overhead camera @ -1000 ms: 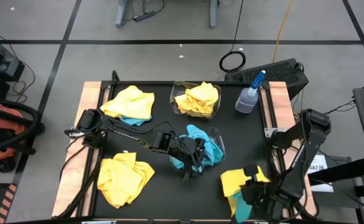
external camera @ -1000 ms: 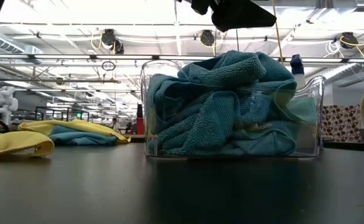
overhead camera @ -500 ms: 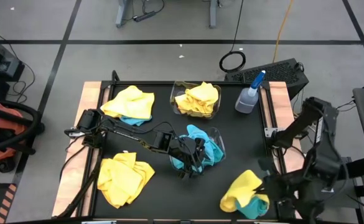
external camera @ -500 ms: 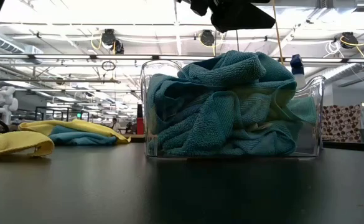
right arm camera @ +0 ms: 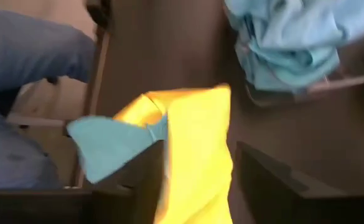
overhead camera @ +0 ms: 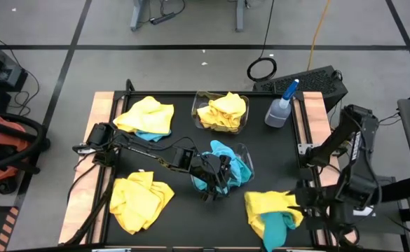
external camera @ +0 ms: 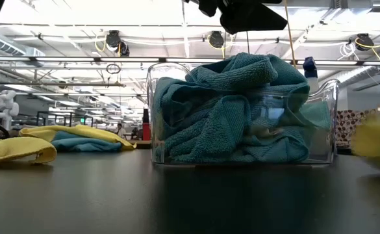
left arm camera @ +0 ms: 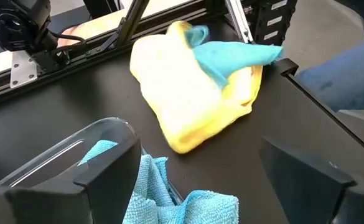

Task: Sort microfiber towel by color & place in baskets
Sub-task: Put the yellow microfiber cloth into the top transparent bin

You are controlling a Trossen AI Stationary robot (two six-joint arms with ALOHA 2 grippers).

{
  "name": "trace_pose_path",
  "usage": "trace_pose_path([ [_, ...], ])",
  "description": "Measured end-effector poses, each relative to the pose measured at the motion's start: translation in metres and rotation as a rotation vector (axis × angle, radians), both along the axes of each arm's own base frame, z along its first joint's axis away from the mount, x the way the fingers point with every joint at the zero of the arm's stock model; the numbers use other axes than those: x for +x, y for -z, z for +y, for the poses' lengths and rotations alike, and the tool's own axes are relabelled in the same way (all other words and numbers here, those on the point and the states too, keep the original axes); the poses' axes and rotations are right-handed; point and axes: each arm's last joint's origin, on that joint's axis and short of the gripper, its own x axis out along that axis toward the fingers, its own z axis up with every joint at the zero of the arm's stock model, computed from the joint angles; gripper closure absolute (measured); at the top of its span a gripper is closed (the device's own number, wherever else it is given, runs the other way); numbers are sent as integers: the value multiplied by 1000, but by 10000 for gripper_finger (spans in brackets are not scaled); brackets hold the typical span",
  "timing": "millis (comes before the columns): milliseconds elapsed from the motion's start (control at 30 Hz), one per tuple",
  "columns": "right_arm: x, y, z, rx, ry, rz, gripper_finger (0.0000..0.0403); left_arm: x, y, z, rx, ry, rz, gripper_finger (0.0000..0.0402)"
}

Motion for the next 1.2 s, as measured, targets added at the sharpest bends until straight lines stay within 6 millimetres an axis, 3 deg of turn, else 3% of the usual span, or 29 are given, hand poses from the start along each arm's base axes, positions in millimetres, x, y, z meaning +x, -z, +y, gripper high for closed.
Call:
trace_pose_path([
  [133, 0, 17, 0, -13, 28, 10, 159, -1, 0, -3, 0, 7, 0, 68],
  [267, 6, 31, 13, 57, -43, -74, 151, -1, 0, -6, 0, 15, -3, 68],
  [500, 17, 60, 29, 200, -145, -180, 193, 0, 3, -21, -9, 54, -35, 68],
  [700, 34, 81, 44, 230, -239, -254, 231, 8, 26, -36, -19, 94, -22, 68],
  [900, 58, 111, 57, 213, -294, -164, 249, 12, 42, -50, -58, 91, -16, 68],
  [1200, 76, 151, 62, 139, -283, -11, 266, 9, 41, -69, -80, 87, -58, 68],
])
